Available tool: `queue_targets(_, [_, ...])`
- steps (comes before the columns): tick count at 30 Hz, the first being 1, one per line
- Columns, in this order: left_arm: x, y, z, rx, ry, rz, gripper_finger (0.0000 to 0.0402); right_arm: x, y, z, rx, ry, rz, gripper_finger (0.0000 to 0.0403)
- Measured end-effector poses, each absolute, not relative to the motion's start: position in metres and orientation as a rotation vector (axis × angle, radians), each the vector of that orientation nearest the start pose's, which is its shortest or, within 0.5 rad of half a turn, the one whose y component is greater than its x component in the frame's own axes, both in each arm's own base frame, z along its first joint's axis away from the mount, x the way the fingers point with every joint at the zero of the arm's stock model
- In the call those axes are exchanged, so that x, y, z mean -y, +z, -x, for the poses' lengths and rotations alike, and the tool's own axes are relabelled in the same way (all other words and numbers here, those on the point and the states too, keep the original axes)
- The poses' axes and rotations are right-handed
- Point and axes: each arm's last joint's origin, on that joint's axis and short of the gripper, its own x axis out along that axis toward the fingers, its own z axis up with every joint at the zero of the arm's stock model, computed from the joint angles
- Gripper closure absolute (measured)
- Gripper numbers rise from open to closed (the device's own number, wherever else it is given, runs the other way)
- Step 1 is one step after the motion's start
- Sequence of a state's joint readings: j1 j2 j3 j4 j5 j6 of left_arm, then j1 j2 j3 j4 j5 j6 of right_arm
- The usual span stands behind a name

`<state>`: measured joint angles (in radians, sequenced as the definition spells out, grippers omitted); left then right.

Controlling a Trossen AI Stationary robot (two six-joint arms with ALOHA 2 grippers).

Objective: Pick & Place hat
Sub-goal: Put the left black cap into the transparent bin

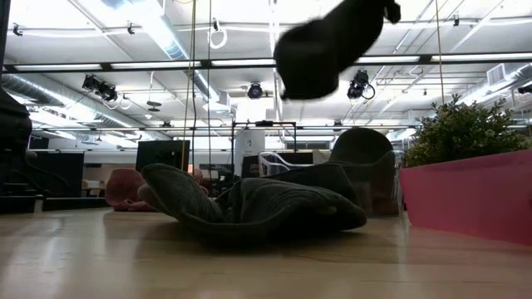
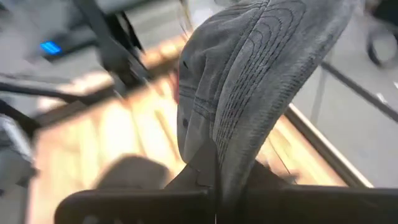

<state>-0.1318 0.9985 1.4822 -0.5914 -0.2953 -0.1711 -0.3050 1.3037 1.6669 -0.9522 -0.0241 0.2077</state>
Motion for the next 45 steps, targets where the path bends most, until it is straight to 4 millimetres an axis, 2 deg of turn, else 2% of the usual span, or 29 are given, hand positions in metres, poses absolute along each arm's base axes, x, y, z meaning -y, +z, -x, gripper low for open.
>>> queue_targets(9, [0.013,0.478,-0.160,-0.135,0.175,0.139,0.0103,0.087,0.407,-0.269,-0.850,-0.373,-0.338,0.0401])
queue_targets(20, [0.013,0.474,-0.160,-0.172,0.178,0.131,0.0103,0.098,0.363,-0.311,-1.094,-0.333,-0.420,0.0401])
queue_targets(30, [0.013,0.472,-0.160,-0.190,0.180,0.126,0.0103,0.106,0.325,-0.332,-1.263,-0.362,-0.437,0.0401])
queue_targets(36, [0.013,0.472,-0.160,-0.193,0.180,0.125,0.0103,0.112,0.307,-0.342,-1.314,-0.372,-0.455,0.0401])
queue_targets(45, [0.013,0.472,-0.160,-0.193,0.177,0.127,0.0103,0.131,0.286,-0.352,-1.342,-0.396,-0.475,0.0400])
